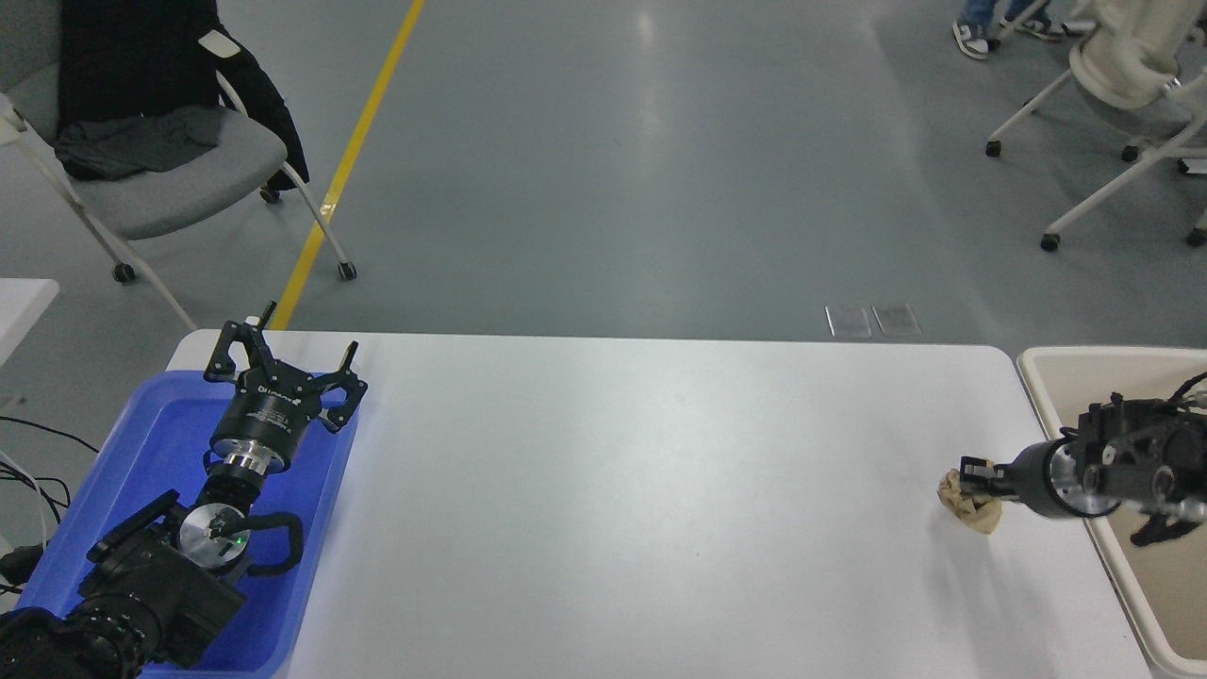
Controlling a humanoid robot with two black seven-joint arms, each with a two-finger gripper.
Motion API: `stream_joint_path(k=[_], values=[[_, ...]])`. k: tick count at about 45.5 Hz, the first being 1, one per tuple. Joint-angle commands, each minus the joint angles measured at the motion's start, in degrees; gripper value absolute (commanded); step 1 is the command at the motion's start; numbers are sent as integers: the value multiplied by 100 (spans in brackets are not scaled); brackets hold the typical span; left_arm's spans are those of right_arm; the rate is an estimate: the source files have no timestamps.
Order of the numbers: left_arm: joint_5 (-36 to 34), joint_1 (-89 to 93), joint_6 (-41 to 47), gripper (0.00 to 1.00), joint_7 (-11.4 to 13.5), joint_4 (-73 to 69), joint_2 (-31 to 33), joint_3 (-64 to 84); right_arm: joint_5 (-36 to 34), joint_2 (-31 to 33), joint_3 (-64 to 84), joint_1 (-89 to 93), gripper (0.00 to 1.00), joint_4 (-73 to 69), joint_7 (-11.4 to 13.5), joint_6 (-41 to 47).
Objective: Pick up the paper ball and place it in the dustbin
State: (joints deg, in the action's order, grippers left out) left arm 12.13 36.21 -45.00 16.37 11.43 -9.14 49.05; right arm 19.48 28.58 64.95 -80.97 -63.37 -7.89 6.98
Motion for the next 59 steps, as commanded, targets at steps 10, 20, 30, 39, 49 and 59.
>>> stream_joint_path(k=[10,20,30,39,49,59], values=[[0,-8,0,100,-3,0,0,0,38,-239,1249,-3837,0,-2364,-2,3132],[9,-8,0,100,-3,0,0,0,21,-468,1284,-5050,0,-2373,-2,3802],[0,-8,0,100,-2,0,0,0,21,-494,1398,-5385,0,-2373,-2,3802],[0,-8,0,100,-3,0,0,0,30,-529,1477,-5368,0,-2346,-2,3802],[0,-8,0,100,-2,0,0,0,12,-485,1626,-5253,0,-2180,7,3802],[0,-8,0,100,-2,0,0,0,-84,216,2066,-4236,0,-1048,-2,3802]])
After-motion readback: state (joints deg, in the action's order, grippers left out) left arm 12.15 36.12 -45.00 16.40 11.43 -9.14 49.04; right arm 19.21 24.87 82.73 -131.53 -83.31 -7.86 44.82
